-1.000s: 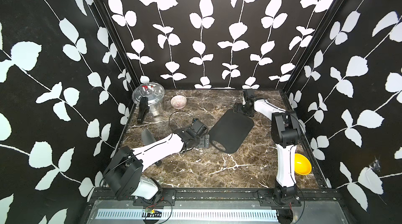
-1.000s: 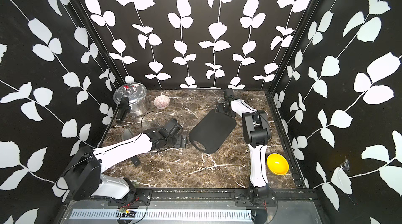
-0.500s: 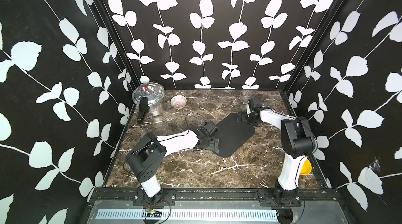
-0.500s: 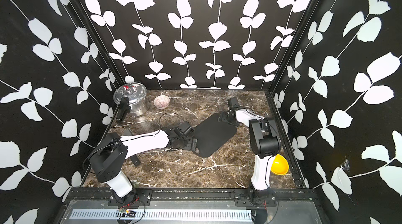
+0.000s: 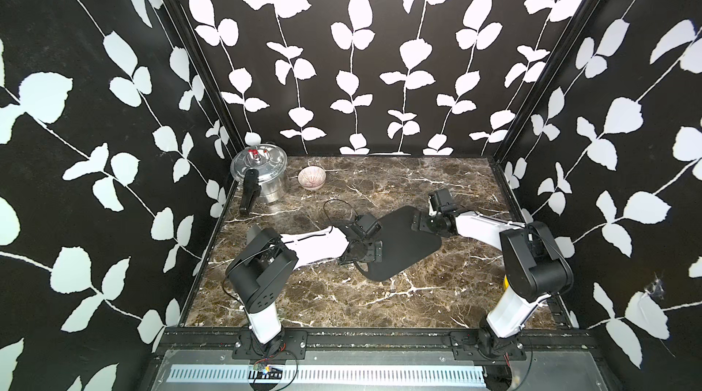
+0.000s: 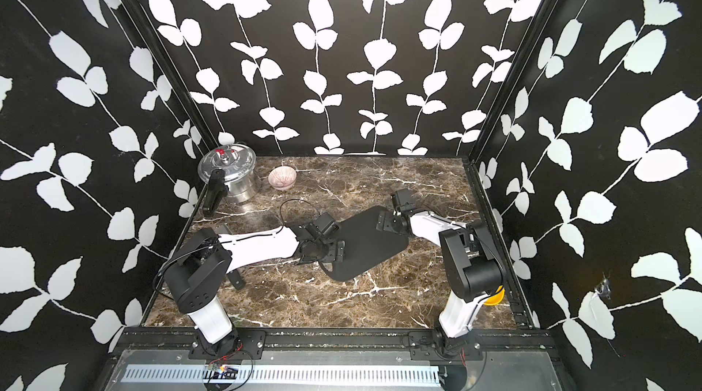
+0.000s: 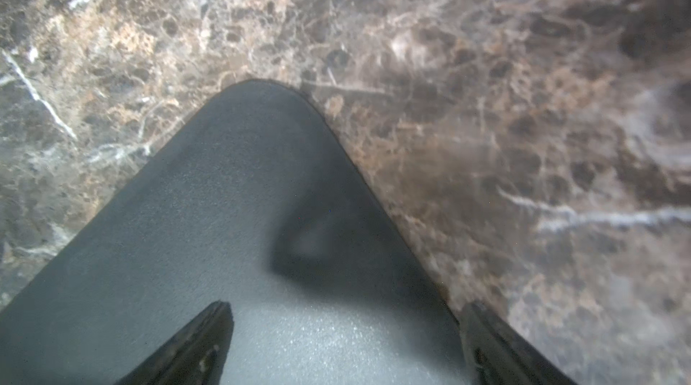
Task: Align the knife with the edge of the cutting board
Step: Adjust the work surface at the center of the board.
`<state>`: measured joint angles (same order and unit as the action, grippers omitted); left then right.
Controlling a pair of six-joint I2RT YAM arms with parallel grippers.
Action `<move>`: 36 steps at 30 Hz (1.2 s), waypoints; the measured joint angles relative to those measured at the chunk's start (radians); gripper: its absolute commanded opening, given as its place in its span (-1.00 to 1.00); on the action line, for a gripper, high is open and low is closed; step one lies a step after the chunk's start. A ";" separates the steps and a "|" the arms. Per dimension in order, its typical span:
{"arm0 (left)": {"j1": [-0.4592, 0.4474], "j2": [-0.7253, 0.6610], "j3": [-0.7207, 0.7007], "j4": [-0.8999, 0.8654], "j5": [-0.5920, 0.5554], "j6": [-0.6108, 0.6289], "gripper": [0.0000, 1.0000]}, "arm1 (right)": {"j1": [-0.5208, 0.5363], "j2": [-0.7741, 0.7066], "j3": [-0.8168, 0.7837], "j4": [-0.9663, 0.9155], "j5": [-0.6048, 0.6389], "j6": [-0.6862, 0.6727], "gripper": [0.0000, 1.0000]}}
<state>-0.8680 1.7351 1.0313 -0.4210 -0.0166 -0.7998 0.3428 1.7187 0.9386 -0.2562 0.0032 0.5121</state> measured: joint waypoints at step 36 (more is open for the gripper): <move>0.246 0.155 0.164 -0.025 -0.124 0.241 0.97 | 0.220 -0.090 -0.084 -0.026 0.050 0.253 0.90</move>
<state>-0.6224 1.8904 1.1957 -0.4461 -0.1406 -0.5587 0.5625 1.6291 0.8551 -0.2821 0.0536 0.7654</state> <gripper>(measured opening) 0.986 0.952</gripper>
